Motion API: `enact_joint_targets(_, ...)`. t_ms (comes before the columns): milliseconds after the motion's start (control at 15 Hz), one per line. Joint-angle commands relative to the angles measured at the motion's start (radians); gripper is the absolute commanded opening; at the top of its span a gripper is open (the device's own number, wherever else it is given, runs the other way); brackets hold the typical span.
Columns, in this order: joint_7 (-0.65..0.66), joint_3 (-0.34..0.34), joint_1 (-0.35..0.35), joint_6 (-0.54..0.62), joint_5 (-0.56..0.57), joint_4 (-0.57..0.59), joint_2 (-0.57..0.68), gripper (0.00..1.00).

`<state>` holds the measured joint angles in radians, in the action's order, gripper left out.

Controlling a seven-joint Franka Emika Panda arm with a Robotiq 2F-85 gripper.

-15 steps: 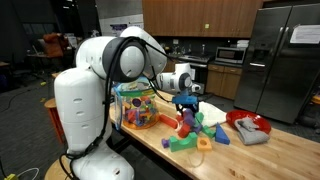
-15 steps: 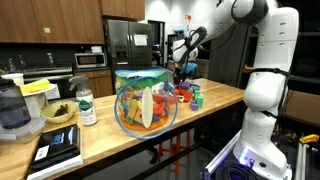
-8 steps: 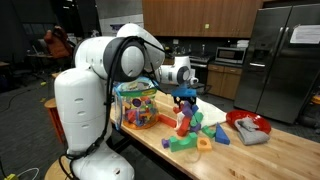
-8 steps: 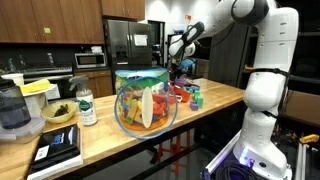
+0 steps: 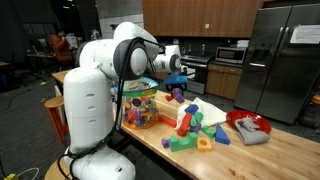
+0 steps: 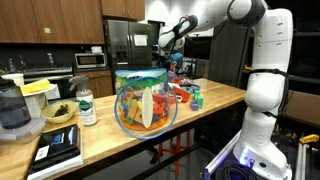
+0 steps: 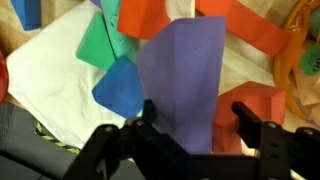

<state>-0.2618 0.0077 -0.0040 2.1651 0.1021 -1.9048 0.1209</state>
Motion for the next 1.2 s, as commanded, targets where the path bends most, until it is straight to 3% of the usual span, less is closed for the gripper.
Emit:
enact_joint_targets(0,0.031,0.028,0.033,-0.063,0.008,0.133,0.080,0.53)
enact_joint_targets(467,0.145,0.053,0.087,-0.153,0.012,0.251,0.180,0.53)
enact_joint_targets(1133,0.194,0.036,0.087,-0.280,0.019,0.424,0.249,0.53)
